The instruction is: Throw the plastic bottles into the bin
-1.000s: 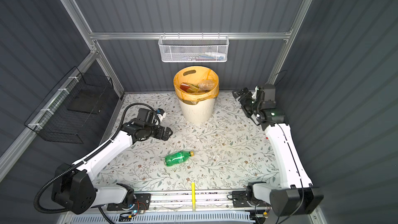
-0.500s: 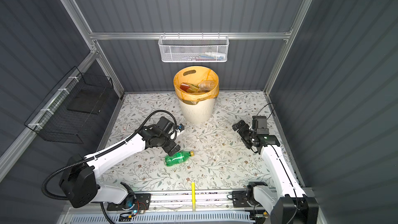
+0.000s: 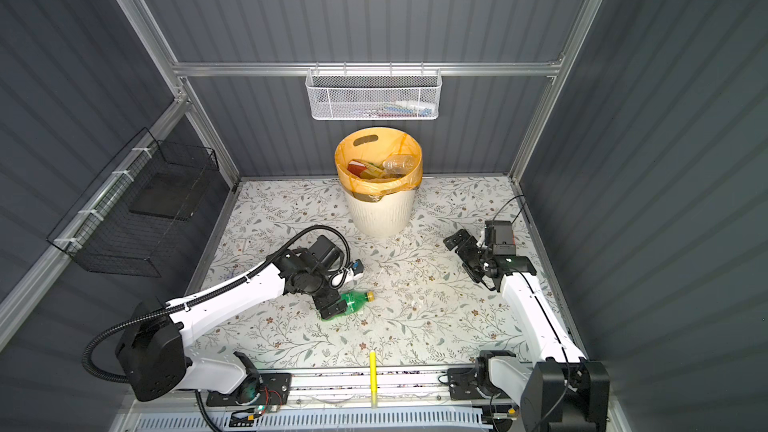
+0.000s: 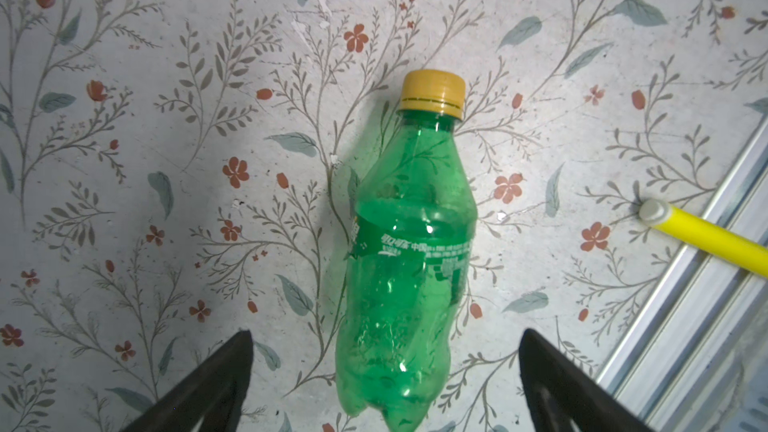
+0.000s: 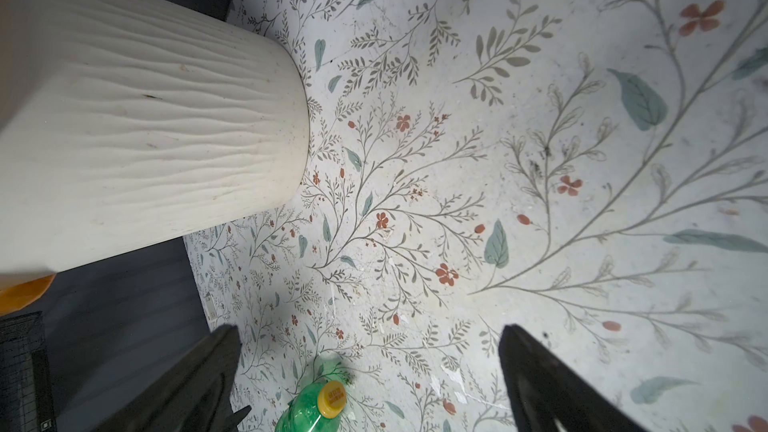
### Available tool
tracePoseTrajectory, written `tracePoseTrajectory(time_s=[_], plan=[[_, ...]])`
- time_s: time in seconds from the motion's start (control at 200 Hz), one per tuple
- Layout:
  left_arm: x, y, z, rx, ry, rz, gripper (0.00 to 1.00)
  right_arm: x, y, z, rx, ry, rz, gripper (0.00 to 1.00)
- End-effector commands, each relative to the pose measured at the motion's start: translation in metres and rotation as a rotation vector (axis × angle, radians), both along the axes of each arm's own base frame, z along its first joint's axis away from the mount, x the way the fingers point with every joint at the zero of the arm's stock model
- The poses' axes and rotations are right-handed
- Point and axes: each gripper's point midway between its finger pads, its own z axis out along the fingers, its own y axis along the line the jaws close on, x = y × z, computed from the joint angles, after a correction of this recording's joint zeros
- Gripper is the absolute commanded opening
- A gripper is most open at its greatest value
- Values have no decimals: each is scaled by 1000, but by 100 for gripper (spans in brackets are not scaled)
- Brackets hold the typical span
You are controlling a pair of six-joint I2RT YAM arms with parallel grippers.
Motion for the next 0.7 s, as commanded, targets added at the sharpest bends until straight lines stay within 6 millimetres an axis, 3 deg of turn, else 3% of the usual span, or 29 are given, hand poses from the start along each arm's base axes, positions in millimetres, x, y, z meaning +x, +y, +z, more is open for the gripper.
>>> tracePoseTrajectory(time_s=[0.0,0.205,0.495,0.695], plan=[[-10,4,-19,38,48,-29,99,3,2,-4,13,-4,17,99],[-8,0,-35,60,63,-20,98,-1,2,-22,19,44,10,99],[-4,-2,-59,116,107,2,77,1,3,-29,24,45,14,99],[-2,-2,-60,114,102,9,60,-1,2,-33,19,53,11,99]])
